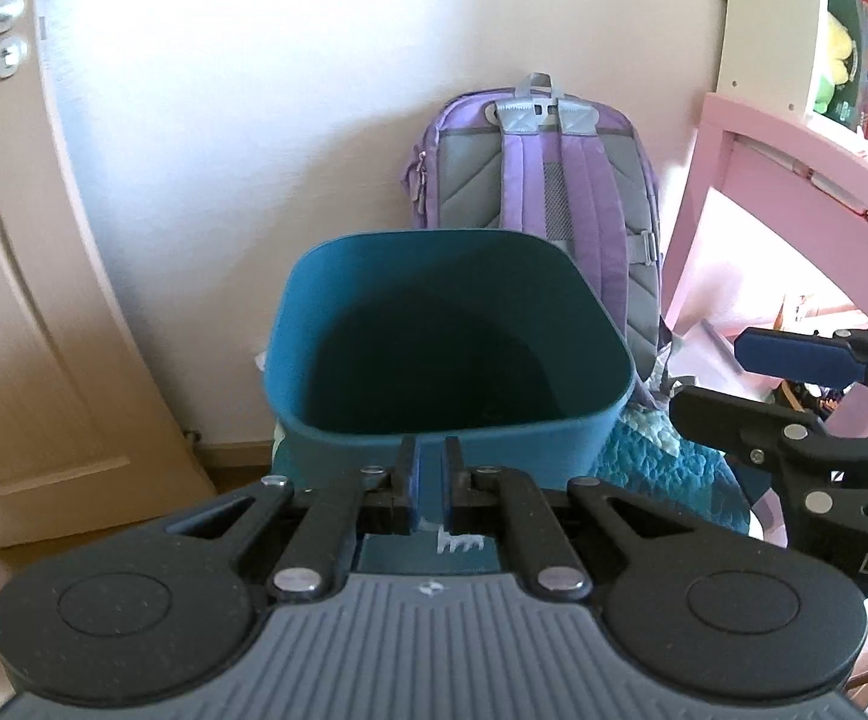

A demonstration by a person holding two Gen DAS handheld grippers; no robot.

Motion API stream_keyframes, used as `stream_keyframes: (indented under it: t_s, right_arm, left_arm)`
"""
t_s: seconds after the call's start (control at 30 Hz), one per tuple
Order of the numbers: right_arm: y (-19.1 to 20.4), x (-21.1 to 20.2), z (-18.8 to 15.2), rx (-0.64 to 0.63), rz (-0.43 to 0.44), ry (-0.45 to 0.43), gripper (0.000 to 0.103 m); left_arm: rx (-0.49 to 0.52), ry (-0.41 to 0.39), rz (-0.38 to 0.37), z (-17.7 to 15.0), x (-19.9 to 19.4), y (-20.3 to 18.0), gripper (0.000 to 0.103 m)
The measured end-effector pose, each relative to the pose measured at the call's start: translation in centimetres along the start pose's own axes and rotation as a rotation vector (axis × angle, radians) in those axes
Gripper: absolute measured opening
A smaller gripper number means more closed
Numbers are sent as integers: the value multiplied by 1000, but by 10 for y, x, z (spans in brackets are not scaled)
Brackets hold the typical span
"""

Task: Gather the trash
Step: 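Open left tool over bin while right tool releases purple bag inside, then lower both tools back down to the trash pile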

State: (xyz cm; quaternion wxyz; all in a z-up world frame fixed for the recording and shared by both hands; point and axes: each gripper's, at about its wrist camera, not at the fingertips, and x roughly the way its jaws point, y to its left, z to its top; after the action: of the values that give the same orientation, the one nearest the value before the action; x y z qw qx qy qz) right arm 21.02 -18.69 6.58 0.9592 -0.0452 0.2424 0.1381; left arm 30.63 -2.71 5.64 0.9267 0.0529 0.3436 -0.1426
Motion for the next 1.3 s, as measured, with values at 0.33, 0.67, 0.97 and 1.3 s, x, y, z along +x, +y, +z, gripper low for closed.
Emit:
stream_keyframes:
  t_s: [0.33,0.67,0.97,1.3]
  right_arm:
    - [38,-42,-17,-51,83,-13,49]
    - [71,-46,-54,-71,177,26,53]
    - [90,8,-114,-103,232,133,56]
    - [113,108,-216,-178,251,318,57]
  left_arm:
    - [-38,-22,7,-53,-65,23,6]
    - [-97,-39,33,-116,-105,60,64]
    - [-128,6,119,-190,-88,106,83]
    - [-250,57,240,-281,-16,186,103]
